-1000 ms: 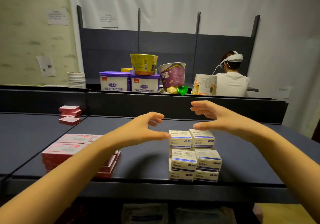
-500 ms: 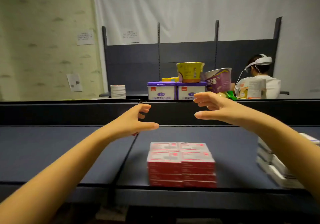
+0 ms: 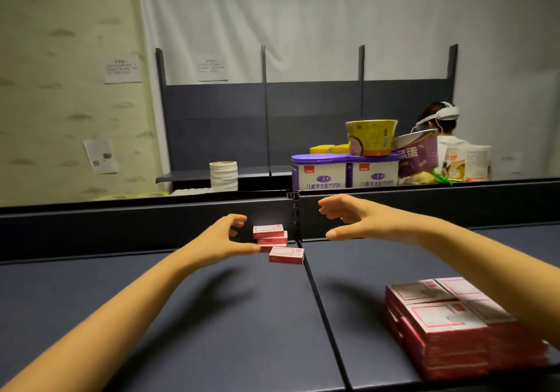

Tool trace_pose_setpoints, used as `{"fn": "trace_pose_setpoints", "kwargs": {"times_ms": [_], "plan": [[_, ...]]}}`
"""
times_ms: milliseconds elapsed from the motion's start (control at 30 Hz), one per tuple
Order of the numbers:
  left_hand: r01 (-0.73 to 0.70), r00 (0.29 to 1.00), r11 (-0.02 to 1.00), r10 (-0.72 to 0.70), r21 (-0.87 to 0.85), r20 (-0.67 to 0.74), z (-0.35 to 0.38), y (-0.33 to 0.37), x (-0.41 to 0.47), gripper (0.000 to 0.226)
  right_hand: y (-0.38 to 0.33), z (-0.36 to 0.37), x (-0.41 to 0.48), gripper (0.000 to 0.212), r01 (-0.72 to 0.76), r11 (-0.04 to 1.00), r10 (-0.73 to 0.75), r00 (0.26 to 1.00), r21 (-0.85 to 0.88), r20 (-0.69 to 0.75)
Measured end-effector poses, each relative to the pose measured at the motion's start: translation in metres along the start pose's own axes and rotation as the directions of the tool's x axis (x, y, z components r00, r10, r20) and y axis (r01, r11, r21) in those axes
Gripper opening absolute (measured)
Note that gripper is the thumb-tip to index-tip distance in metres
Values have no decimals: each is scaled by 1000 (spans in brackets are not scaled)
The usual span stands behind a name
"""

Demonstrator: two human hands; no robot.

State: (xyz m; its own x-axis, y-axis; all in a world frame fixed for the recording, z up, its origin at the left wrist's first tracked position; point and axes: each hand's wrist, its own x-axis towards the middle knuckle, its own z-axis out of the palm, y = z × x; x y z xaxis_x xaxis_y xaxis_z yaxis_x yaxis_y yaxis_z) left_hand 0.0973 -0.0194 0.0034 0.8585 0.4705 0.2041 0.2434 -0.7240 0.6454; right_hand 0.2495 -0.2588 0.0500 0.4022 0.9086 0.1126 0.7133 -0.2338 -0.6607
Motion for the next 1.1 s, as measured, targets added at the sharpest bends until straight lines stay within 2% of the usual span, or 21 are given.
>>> {"fn": "trace_pose_setpoints", "kwargs": {"times_ms": [333, 533, 833, 1000, 1100], "plan": [[30, 997, 999, -31, 11, 71, 16, -39, 71, 66, -1, 7, 63, 68, -5, 999, 12, 991, -48, 136], [-9, 997, 1000, 9, 0, -75, 34, -46, 98, 38, 17, 16, 86, 71, -32, 992, 57, 975, -118, 213], [-129, 980, 959, 162, 254, -115, 40, -47, 98, 26, 37, 53, 114, 63, -138, 906, 234, 951, -400, 202], [-137, 978, 983, 154, 123, -141, 42, -46, 94, 27, 42, 63, 117, 48, -116, 902, 199, 966, -415, 163], [-84, 985, 996, 87, 26, -147, 41, -45, 93, 40, 42, 53, 112, 47, -91, 905, 178, 968, -415, 175]]}}
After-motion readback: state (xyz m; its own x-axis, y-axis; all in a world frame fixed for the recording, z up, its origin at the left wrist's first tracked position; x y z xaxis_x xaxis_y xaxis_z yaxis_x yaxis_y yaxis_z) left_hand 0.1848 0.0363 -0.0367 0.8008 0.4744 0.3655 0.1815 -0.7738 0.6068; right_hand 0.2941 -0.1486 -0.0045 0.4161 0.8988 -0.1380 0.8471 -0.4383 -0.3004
